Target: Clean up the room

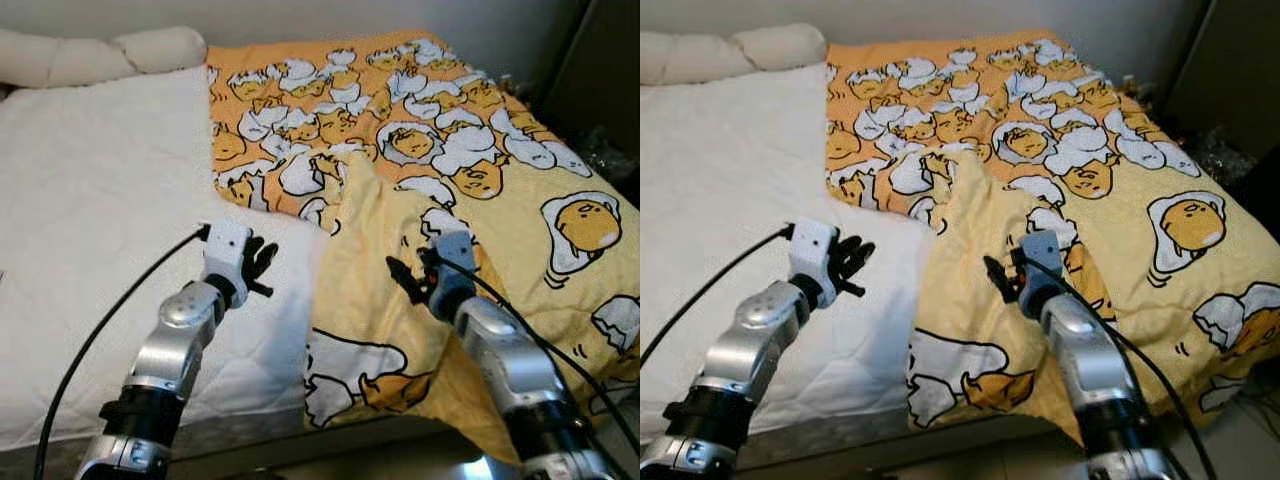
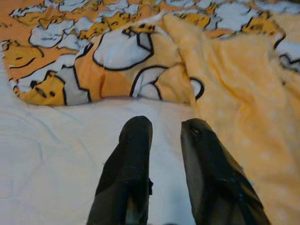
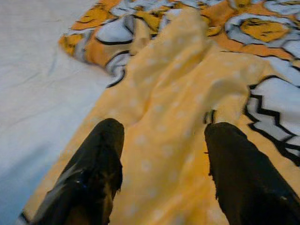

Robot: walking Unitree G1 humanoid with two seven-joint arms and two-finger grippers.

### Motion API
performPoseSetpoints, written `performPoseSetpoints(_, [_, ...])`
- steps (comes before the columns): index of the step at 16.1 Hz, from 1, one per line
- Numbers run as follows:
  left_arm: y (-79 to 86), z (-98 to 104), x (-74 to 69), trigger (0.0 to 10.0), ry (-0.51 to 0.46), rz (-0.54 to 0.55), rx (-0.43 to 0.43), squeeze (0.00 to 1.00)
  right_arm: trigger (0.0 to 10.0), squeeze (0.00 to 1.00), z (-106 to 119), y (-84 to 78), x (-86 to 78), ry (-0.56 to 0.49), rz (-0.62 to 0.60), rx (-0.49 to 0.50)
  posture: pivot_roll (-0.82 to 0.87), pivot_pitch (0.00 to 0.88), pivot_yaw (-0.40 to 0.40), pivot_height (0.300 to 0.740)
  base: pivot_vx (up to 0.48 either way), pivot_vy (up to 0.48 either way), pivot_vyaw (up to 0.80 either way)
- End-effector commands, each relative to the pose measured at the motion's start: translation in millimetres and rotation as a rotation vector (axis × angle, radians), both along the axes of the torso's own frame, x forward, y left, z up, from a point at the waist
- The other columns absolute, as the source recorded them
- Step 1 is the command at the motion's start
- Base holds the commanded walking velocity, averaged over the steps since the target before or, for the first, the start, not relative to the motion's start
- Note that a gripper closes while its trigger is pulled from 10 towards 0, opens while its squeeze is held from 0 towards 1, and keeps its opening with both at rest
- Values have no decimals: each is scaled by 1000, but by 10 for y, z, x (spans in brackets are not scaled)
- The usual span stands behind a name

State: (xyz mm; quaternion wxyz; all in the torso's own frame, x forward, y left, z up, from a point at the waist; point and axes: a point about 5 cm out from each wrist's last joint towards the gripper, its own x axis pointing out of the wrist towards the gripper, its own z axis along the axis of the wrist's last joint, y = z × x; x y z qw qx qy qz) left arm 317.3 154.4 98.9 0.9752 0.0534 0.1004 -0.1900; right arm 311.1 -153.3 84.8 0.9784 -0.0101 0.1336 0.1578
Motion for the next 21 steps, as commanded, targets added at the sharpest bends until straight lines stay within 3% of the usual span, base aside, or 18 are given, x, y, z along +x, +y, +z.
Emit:
performPoseSetpoints(1, [34, -41, -22, 10000, 12, 18, 27, 1000, 10000, 1000, 31, -20, 42, -20, -32, 4, -73, 0, 69, 740, 0, 0, 0])
performPoseSetpoints(3, [134, -119, -50, 10000, 16, 73, 89, 1000, 10000, 1000, 25, -28, 94, -32, -68, 25, -71, 0, 61, 740, 0, 0, 0])
performPoseSetpoints(5, [190, -113, -48, 10000, 2, 117, 78, 1000, 10000, 1000, 12, -5, 97, -35, -72, 28, -62, 0, 42, 740, 0, 0, 0])
performPoseSetpoints(9, [140, -139, -114, 10000, 1, 93, 94, 1000, 10000, 1000, 47, 116, 86, -53, -60, 63, -35, 0, 15, 740, 0, 0, 0])
performPoseSetpoints(14, [277, -56, -88, 10000, -22, 136, 112, 1000, 10000, 1000, -45, 116, 35, -37, -94, 62, -16, 0, 24, 740, 0, 321, 0])
performPoseSetpoints(21, [274, -38, -61, 10000, -12, 119, 126, 1000, 10000, 1000, -70, 109, -20, -40, -118, 70, -30, 0, 59, 740, 0, 338, 0])
